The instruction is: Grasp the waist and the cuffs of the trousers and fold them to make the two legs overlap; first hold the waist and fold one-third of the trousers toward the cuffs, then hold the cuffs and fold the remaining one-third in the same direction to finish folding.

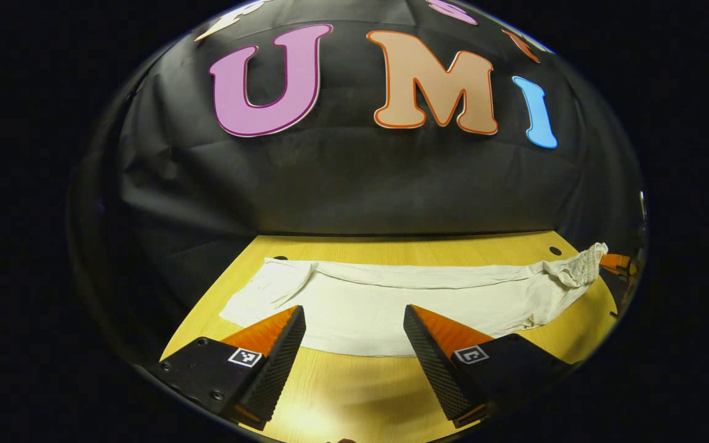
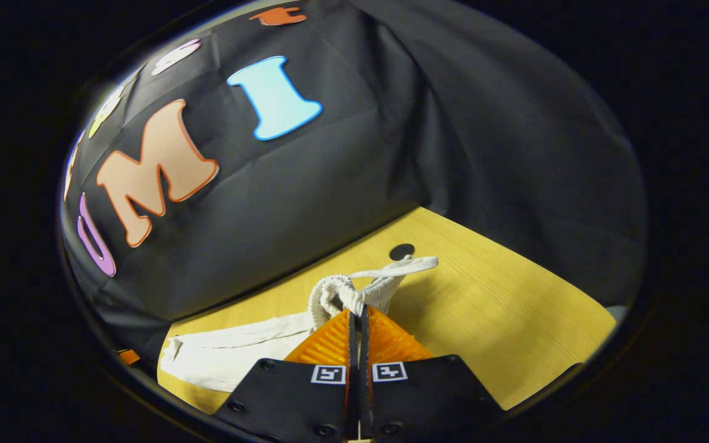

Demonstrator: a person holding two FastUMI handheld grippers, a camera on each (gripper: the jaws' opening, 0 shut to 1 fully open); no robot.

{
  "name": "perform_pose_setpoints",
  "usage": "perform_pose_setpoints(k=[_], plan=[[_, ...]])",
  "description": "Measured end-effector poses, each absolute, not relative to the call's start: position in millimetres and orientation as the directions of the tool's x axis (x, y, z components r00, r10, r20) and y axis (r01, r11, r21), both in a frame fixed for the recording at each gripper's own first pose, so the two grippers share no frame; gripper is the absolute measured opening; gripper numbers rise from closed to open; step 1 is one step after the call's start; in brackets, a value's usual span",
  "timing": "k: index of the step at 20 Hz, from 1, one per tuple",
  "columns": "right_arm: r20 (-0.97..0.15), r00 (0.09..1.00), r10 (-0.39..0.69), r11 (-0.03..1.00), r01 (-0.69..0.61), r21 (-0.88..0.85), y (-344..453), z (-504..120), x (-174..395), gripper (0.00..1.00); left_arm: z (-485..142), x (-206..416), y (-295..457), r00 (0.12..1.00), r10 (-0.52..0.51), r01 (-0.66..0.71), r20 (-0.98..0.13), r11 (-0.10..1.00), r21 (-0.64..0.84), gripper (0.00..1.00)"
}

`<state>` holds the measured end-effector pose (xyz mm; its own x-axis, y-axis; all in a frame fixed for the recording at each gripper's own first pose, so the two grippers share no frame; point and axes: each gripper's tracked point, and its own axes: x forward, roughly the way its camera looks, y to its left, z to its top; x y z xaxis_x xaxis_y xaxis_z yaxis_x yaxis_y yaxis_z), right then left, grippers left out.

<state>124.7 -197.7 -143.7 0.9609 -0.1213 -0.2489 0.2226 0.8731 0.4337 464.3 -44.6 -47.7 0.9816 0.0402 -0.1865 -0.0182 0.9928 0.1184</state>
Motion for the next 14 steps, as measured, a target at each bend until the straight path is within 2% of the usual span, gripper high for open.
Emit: perform_pose_setpoints(k=[8,11,12,14], plan=[[-0.215,0.975,-0.051,0.945,0.116,0.304,-159.2,-132.9,121.4,0.01,-48.0,464.9,-34.8,0.983,0.0,0.017,-0.186,0.996,0.09,0.97],[-0.215,0.976,0.02,0.976,0.028,0.216,-127.5,-134.3,125.1,0.01,-47.2,465.8,-28.6,0.984,-0.007,0.024,-0.179,0.996,0.091,0.97],[-0.221,0.974,0.053,0.983,-0.012,0.185,-116.0,-135.6,126.2,0.01,-46.8,467.6,-27.4,0.984,-0.008,0.024,-0.176,0.996,0.088,0.94],[-0.24,0.962,0.127,0.986,-0.096,0.136,-92.4,-142.2,126.7,0.01,-48.4,466.7,-24.8,0.983,-0.009,0.024,-0.182,0.997,0.079,0.97]])
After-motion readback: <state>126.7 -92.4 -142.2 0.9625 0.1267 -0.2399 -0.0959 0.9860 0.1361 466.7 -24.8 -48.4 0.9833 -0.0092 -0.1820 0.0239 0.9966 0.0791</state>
